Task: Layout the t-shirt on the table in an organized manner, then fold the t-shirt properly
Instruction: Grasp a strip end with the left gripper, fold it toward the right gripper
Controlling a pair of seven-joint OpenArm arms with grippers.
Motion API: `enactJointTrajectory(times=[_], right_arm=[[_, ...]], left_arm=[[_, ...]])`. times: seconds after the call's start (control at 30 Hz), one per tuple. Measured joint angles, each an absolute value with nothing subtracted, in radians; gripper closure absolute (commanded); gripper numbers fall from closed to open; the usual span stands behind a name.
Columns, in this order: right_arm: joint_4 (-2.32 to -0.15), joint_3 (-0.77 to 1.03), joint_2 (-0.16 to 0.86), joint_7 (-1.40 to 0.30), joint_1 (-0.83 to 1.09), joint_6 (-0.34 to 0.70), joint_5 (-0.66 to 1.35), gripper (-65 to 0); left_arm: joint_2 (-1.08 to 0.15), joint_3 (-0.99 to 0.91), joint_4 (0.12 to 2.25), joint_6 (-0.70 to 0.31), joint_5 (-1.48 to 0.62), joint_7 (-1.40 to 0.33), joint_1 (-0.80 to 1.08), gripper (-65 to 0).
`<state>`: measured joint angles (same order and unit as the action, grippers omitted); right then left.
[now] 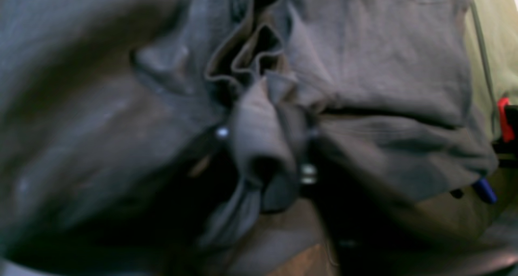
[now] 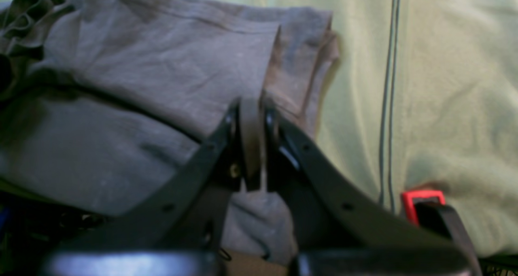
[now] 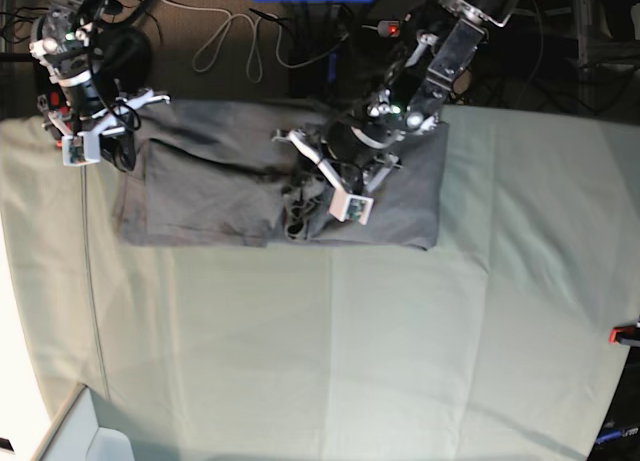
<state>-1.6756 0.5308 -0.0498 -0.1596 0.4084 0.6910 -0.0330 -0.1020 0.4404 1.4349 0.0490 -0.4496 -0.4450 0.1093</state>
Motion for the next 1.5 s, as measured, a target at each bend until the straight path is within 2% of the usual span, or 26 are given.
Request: enactJointTrajectory(times=[0.07, 0.13, 0.37, 0.5, 0.63, 0.73, 0.93, 1.0, 1.17, 1.33, 1.5], right_arm=[[-1.676, 0.531, -0.050, -0.160, 0.408, 0.691, -0.033, -3.4], [-1.676, 0.531, -0.050, -0.159, 0.408, 0.691, -0.033, -3.4], [-1.676, 0.531, -0.050, -0.160, 0.402, 0.691, -0.033, -3.5], [-1.676, 0.545, -0.050, -0.173, 0.380, 0.691, -0.036, -3.5], [-1.674, 0.614, -0.051, -0.301, 0.322, 0.690, -0.037, -4.0], [-1.646, 0.684, -0.045, -0.426, 0.233, 0.690, -0.037, -10.9], [-1.606, 0.694, 0.013, -0.596, 0.176, 0.691, -0.029, -37.3], [-1.596, 0.693, 0.003, -0.607, 0.175, 0.691, -0.029, -43.1], [-1.512, 0.611, -0.009, -0.602, 0.138, 0.691, -0.024, -44.4], [-1.430, 0.604, -0.011, -0.606, 0.095, 0.691, -0.028, -44.4], [-1.345, 0.606, -0.001, -0.590, 0.050, 0.691, -0.021, -44.5]], left_arm=[[-0.102, 0.442, 1.468, 0.049, -0.452, -0.445, 0.119, -36.1], [-0.102, 0.443, 1.507, 0.049, -0.452, -0.448, 0.125, -39.6], [-0.112, 0.439, 1.618, 0.048, -0.451, -0.443, 0.168, -39.5], [-0.133, 0.434, 1.526, 0.051, -0.449, -0.440, 0.154, -39.5], [-0.120, 0.440, 1.463, 0.052, -0.449, -0.445, 0.146, -39.5], [-0.074, 0.441, 1.426, 0.047, -0.451, -0.438, 0.117, -39.5], [-0.054, 0.443, 1.396, 0.047, -0.452, -0.446, 0.108, -39.5], [-0.063, 0.439, 1.431, 0.049, -0.448, -0.448, 0.116, -39.5], [-0.103, 0.438, 1.540, 0.050, -0.452, -0.446, 0.109, -39.5], [-0.173, 0.432, 1.617, 0.047, -0.452, -0.446, 0.110, -39.5], [-0.187, 0.300, 1.651, 0.045, -0.479, -0.448, 0.171, -39.5]])
